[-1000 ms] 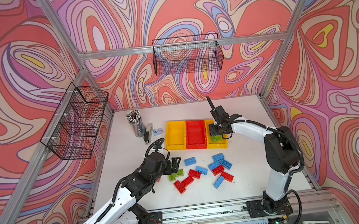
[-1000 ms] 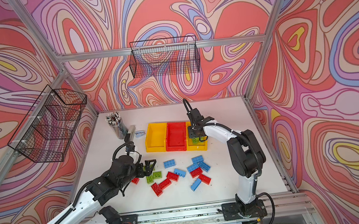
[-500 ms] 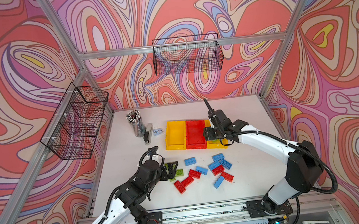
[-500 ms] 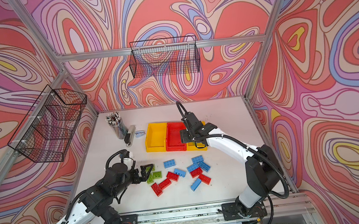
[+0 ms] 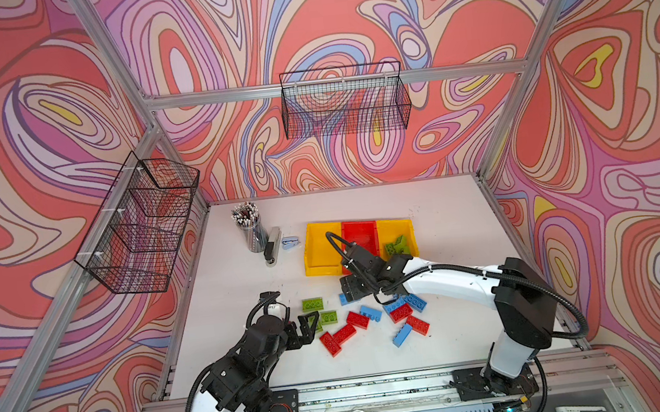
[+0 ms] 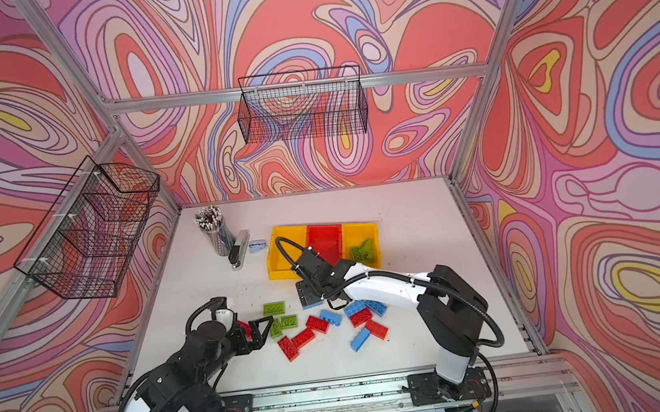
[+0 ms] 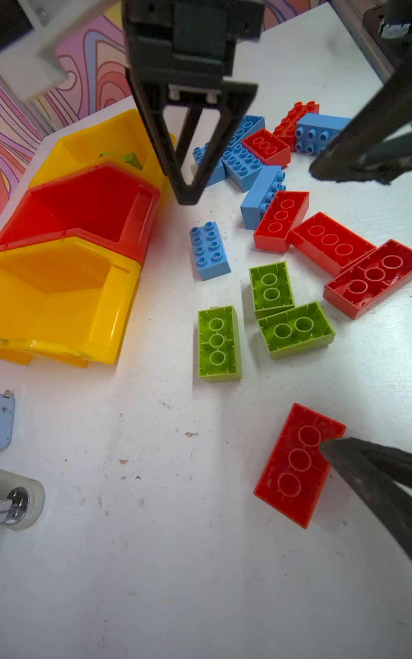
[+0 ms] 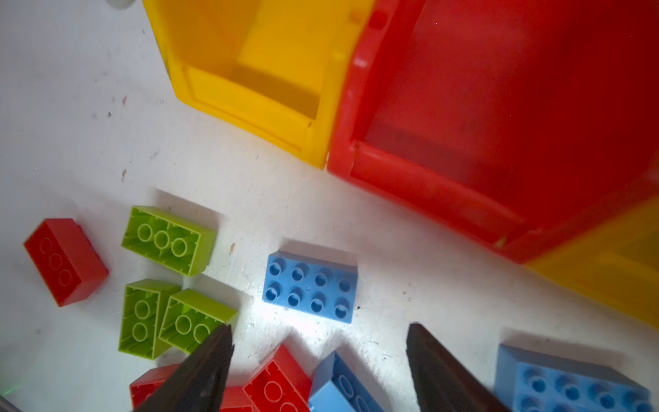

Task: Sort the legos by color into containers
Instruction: 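Move the right gripper back to the pile and grasp a blue brick, then carry the blue brick to the red bin and open the right gripper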

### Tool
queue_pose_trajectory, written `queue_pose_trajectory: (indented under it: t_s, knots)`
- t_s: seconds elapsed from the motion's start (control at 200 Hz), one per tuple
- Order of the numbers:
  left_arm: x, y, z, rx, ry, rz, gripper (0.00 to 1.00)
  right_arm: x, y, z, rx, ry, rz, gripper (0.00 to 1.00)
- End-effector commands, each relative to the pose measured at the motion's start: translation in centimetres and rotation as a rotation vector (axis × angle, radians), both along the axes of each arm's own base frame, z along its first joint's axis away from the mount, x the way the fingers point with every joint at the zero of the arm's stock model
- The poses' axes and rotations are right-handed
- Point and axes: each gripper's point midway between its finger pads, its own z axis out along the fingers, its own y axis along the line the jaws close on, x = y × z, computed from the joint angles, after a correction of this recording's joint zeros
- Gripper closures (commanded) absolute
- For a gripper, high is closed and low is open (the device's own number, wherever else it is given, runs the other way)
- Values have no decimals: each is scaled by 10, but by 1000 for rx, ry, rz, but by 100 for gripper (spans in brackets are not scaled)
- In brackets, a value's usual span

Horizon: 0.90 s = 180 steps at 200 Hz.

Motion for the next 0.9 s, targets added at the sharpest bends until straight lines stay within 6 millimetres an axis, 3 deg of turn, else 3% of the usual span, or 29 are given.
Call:
queue_pose_trajectory:
  t_s: [0.0, 0.366, 0.711, 0.896]
  knots:
    - [-4, 9, -9, -5, 26, 47, 0, 3, 3, -14, -24, 1, -60, 18]
    - [-8, 14, -20, -5, 40, 63, 0, 3, 13, -35, -28, 35, -59, 17]
    - [-8, 15, -19, -12, 21, 65, 0, 4, 22, -57, -56, 66, -51, 18]
    - [-7, 15, -21, -2, 25, 65, 0, 6, 18, -63, -93, 62, -57, 25]
